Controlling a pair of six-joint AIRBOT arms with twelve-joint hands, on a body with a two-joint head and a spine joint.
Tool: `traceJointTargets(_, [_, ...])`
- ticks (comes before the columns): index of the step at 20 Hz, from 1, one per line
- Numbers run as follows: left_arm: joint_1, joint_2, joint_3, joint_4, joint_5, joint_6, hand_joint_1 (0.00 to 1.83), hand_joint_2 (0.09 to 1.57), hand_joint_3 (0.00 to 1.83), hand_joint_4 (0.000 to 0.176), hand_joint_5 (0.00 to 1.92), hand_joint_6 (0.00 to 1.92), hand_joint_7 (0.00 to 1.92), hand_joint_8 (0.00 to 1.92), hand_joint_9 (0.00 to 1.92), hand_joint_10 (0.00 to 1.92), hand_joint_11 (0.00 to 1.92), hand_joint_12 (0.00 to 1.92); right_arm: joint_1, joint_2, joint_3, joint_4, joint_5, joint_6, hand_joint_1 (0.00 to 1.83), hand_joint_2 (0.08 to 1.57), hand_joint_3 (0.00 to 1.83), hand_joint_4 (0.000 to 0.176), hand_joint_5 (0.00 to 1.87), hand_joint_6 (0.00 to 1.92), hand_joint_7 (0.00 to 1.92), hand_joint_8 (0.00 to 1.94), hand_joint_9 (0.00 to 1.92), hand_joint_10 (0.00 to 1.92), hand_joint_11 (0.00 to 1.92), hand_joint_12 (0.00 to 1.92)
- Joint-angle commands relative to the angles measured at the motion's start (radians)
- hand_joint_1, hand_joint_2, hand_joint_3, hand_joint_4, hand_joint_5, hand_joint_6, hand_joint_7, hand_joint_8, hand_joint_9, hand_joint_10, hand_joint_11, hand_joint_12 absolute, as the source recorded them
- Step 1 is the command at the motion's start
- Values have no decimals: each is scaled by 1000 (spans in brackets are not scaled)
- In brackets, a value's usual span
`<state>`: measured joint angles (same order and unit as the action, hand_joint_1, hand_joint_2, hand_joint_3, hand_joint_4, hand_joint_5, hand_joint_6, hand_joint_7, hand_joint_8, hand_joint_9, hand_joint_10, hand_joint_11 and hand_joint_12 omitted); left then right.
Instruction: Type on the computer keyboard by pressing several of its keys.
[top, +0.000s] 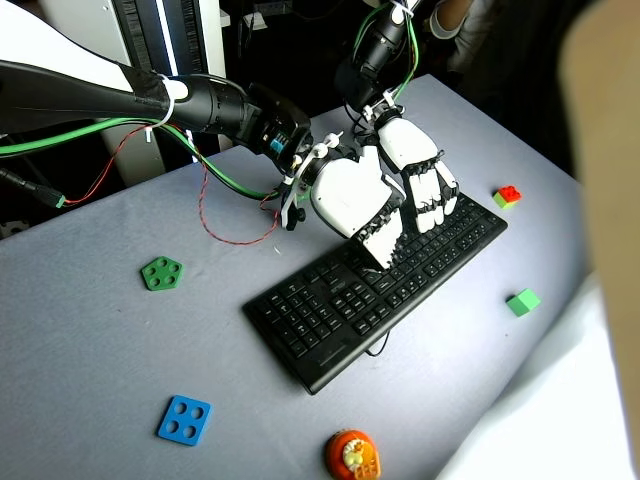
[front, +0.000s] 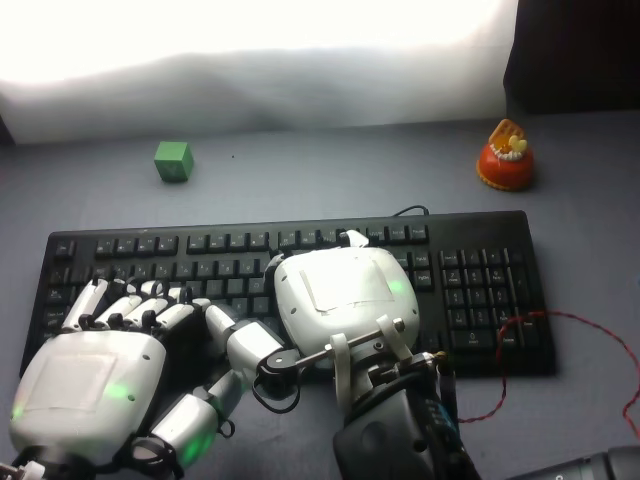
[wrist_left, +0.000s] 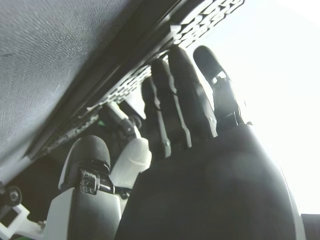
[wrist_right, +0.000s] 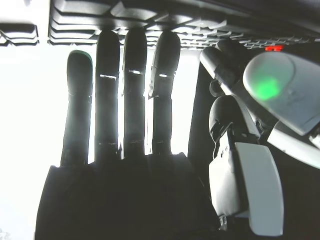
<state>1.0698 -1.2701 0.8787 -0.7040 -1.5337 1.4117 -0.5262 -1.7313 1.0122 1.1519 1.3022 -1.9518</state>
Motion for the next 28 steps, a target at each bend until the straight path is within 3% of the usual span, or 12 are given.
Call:
traceJointTargets(1, [-2, -7, 7, 36, -70, -5, 160, 1320, 0, 0, 766, 119, 569, 21, 398, 2, 0, 923, -4, -1, 6, 0, 33, -4, 80, 1229, 2, 0, 863, 308, 1024, 46, 720, 953, 371, 1701])
traceJointTargets(3, [-2, -7, 8, 36, -70, -6, 163, 1319, 0, 0, 736, 97, 622, 33, 433, 16, 0, 872, -1, -5, 6, 1, 48, -3, 79, 1231, 1, 0, 936, 418, 1007, 26, 683, 856, 317, 1667])
traceJointTargets(5, [-2, -7, 8, 36, -70, -6, 207, 1310, 0, 0, 673, 68, 690, 54, 500, 44, 0, 873, -1, -7, 7, 6, 53, -3, 93, 1228, 0, 0, 863, 617, 1031, 20, 742, 797, 357, 1622])
traceJointTargets(7, [-2, -7, 8, 36, -70, -7, 233, 1306, 0, 0, 594, 29, 742, 52, 614, 89, 0, 1036, -1, -8, 7, 10, 56, -3, 108, 1244, 3, 0, 643, 481, 1137, 69, 913, 1060, 617, 1678])
traceJointTargets(8, [-3, -6, 8, 36, -70, -8, 239, 1305, 0, 0, 560, 13, 763, 52, 684, 121, 0, 1193, 0, -9, 8, 11, 60, 0, 132, 1242, 1, 0, 648, 365, 1180, 106, 981, 1127, 703, 1672])
traceJointTargets(10, [-3, -5, 8, 36, -70, -14, 235, 1307, 0, 19, 441, 0, 760, 31, 742, 166, 23, 1415, 1, -11, 8, 12, 65, 3, 132, 1248, 1, 0, 813, 295, 1172, 154, 863, 1243, 636, 1791])
traceJointTargets(11, [-3, -3, 7, 36, -71, -18, 217, 1314, 2, 1, 541, 43, 734, 16, 703, 163, 4, 1457, 2, -12, 8, 14, 68, 4, 112, 1251, 1, 0, 954, 293, 1129, 128, 776, 1179, 549, 1787])
traceJointTargets(12, [-3, 1, 5, 36, -71, -20, 193, 1323, 5, 0, 586, 60, 709, 4, 658, 154, 0, 1453, 4, -14, 8, 17, 70, 5, 104, 1253, 1, 0, 1003, 299, 1096, 110, 736, 1146, 512, 1782])
traceJointTargets(13, [-6, 12, 2, 40, -71, -25, 181, 1331, 0, 0, 656, 70, 687, 1, 556, 325, 0, 1472, 7, -15, 9, 18, 74, 5, 97, 1252, 0, 0, 989, 285, 1076, 95, 732, 1128, 511, 1768])
traceJointTargets(16, [-14, 21, 2, 41, -71, -27, 170, 1334, 0, 0, 594, 44, 658, 2, 422, 599, 0, 1473, 7, -15, 10, 18, 75, 5, 97, 1253, 1, 0, 948, 265, 1083, 92, 751, 1147, 518, 1785])
traceJointTargets(23, [-37, 53, 3, 41, -59, -27, 168, 1329, 0, 0, 560, 29, 661, 4, 408, 657, 0, 1473, 21, -4, -1, 18, 99, 3, 103, 1250, 0, 0, 924, 252, 1080, 84, 708, 1230, 530, 1786])
traceJointTargets(28, [-66, 100, -8, 41, 31, 1, 192, 1329, 0, 0, 571, 33, 664, 3, 405, 656, 0, 1454, 66, 92, -115, 18, 111, 7, 89, 1250, 0, 0, 920, 256, 1084, 85, 732, 1198, 506, 1801])
